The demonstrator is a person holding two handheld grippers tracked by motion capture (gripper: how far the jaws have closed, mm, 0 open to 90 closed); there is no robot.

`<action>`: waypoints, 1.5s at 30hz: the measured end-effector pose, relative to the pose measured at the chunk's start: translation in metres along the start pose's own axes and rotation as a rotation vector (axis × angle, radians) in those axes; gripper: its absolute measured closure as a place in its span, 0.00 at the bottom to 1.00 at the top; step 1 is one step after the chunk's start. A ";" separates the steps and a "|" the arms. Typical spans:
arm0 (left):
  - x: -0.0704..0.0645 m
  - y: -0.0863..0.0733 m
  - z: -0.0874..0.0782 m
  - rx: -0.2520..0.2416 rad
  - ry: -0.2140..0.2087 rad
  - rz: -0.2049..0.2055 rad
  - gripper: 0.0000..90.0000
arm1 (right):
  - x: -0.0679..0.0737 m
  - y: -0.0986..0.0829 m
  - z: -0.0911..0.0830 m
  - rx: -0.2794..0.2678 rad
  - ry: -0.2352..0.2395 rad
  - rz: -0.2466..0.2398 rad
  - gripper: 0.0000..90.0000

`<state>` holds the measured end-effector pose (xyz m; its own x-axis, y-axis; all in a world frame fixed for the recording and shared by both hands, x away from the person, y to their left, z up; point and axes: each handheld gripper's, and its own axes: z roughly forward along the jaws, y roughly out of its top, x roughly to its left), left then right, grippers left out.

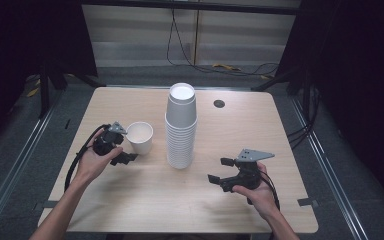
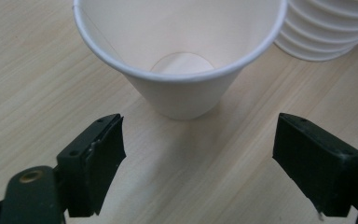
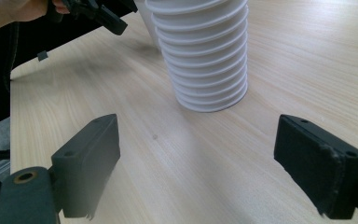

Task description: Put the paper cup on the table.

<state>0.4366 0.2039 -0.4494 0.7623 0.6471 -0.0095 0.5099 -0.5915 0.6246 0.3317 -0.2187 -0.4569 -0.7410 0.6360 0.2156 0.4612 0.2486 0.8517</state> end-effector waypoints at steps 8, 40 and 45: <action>-0.009 -0.014 -0.008 -0.054 -0.016 -0.015 0.18 | 0.000 0.000 -0.001 -0.007 -0.005 0.008 0.16; -0.070 -0.050 -0.019 -0.328 -0.055 -0.115 0.18 | -0.002 -0.002 -0.001 -0.021 -0.031 0.022 0.16; -0.085 -0.054 -0.020 -0.359 -0.090 -0.106 0.18 | -0.001 -0.003 0.000 -0.009 -0.028 0.020 0.16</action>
<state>0.3361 0.1904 -0.4671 0.7528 0.6415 -0.1476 0.4281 -0.3068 0.8501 0.3309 -0.2205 -0.4600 -0.7176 0.6612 0.2187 0.4709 0.2293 0.8518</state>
